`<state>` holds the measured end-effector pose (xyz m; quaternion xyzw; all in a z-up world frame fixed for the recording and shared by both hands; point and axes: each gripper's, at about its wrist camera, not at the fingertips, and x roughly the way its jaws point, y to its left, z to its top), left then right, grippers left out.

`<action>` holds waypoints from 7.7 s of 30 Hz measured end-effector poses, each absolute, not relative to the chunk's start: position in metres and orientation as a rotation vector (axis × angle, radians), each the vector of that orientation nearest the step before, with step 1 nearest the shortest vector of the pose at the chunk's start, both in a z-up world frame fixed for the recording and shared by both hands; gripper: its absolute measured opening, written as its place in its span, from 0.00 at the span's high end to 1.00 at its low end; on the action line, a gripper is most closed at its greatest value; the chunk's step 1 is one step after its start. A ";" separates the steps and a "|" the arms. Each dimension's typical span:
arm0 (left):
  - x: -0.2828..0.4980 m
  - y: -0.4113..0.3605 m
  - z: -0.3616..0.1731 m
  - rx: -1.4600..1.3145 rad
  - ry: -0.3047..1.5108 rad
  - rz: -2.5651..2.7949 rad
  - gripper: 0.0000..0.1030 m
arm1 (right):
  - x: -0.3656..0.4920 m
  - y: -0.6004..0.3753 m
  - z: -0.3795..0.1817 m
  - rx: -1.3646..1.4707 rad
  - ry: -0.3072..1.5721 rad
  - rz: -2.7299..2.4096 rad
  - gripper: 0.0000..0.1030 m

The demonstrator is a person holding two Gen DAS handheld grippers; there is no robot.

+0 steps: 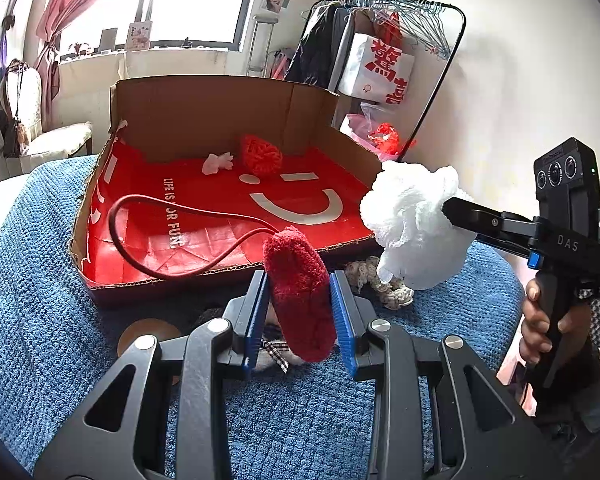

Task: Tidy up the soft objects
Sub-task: 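Grasp the red knitted hat with the left gripper while the right gripper grasps the white mesh puff, then lower both items into the box and open both grippers, then withdraw both tools from the box back over the blanket, then grasp the tan round sponge with the left gripper while the right gripper grasps the white pouch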

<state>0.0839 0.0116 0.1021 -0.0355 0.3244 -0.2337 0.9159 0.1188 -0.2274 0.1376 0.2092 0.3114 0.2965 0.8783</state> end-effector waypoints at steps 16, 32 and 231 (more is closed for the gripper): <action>0.138 0.021 0.139 -0.043 0.625 -0.448 0.71 | 0.200 -0.211 0.181 0.208 0.663 0.451 0.62; 0.303 0.027 0.099 -0.088 0.954 -0.364 0.71 | 0.323 -0.167 0.132 -0.096 0.969 0.263 0.61; 0.142 0.075 0.045 0.033 0.833 -0.148 0.52 | 0.144 -0.208 0.071 0.054 0.889 0.187 0.84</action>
